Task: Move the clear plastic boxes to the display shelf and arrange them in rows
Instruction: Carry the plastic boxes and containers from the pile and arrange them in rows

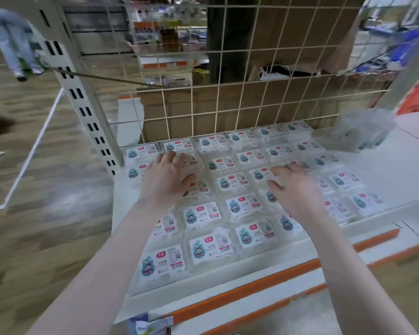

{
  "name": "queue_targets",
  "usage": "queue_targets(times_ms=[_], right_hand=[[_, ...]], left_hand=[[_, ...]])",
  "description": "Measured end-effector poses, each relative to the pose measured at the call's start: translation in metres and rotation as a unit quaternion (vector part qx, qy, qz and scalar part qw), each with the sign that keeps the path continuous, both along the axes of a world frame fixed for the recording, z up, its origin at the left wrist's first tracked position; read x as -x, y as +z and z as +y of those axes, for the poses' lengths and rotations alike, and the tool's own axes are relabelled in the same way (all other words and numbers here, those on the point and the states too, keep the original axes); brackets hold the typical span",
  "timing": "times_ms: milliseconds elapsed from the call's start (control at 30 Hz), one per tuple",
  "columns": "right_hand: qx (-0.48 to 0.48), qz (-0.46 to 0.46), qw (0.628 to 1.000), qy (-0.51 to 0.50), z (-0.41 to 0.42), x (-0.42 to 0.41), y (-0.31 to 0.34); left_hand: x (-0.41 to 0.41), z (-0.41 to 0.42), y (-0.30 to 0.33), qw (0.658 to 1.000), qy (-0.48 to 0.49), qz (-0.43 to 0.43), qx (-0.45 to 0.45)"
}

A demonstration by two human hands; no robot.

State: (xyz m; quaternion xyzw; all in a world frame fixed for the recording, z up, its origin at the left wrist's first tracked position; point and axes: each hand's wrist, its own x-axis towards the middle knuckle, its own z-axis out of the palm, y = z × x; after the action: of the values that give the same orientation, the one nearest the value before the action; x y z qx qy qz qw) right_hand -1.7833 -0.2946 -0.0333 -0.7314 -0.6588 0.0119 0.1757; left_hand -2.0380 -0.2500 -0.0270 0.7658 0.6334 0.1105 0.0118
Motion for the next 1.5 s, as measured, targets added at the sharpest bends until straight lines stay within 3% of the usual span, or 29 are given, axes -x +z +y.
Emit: queue_targets(times_ms=[300,500,667,1133,1500], right_hand=[[-0.01,0.025,0.987,-0.16,-0.059,-0.037,0.0],[-0.038,0.02,0.975,-0.216,-0.096,-0.088,0.006],[-0.054,0.008,0.963,-0.264,-0.129,-0.166,0.002],[-0.071,-0.016,0.963,-0.258,-0.178,-0.427,0.002],[-0.083,-0.013,0.958,-0.275,-0.114,-0.591,-0.014]], left_hand=[[-0.057,-0.012,0.002,0.995,-0.081,-0.058,0.008],[-0.136,-0.029,0.011,0.987,-0.158,-0.017,0.002],[-0.232,-0.054,0.016,0.975,-0.218,-0.032,0.004],[-0.507,-0.095,0.014,0.97,-0.223,-0.084,0.039],[-0.679,-0.029,0.001,0.963,-0.253,-0.085,0.034]])
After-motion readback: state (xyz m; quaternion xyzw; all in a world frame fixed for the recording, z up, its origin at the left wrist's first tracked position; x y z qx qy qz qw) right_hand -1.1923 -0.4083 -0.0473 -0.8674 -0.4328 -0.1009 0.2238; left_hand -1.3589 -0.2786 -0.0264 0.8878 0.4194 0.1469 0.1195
